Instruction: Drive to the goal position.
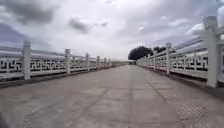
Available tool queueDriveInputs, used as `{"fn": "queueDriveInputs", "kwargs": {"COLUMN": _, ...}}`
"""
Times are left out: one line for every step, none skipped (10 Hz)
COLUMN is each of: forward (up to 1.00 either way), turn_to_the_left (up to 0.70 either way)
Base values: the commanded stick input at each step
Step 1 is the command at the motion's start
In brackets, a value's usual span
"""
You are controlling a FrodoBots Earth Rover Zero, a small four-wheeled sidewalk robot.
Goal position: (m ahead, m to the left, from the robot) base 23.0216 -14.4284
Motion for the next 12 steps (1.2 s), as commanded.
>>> {"fn": "queueDriveInputs", "kwargs": {"forward": 0.70, "turn_to_the_left": 0.00}}
{"fn": "queueDriveInputs", "kwargs": {"forward": 0.70, "turn_to_the_left": 0.00}}
{"fn": "queueDriveInputs", "kwargs": {"forward": 0.70, "turn_to_the_left": 0.00}}
{"fn": "queueDriveInputs", "kwargs": {"forward": 0.70, "turn_to_the_left": 0.00}}
{"fn": "queueDriveInputs", "kwargs": {"forward": 0.70, "turn_to_the_left": 0.00}}
{"fn": "queueDriveInputs", "kwargs": {"forward": 0.70, "turn_to_the_left": 0.00}}
{"fn": "queueDriveInputs", "kwargs": {"forward": 0.70, "turn_to_the_left": 0.00}}
{"fn": "queueDriveInputs", "kwargs": {"forward": 0.70, "turn_to_the_left": 0.00}}
{"fn": "queueDriveInputs", "kwargs": {"forward": 0.70, "turn_to_the_left": 0.00}}
{"fn": "queueDriveInputs", "kwargs": {"forward": 0.70, "turn_to_the_left": 0.00}}
{"fn": "queueDriveInputs", "kwargs": {"forward": 0.70, "turn_to_the_left": 0.00}}
{"fn": "queueDriveInputs", "kwargs": {"forward": 0.70, "turn_to_the_left": 0.00}}
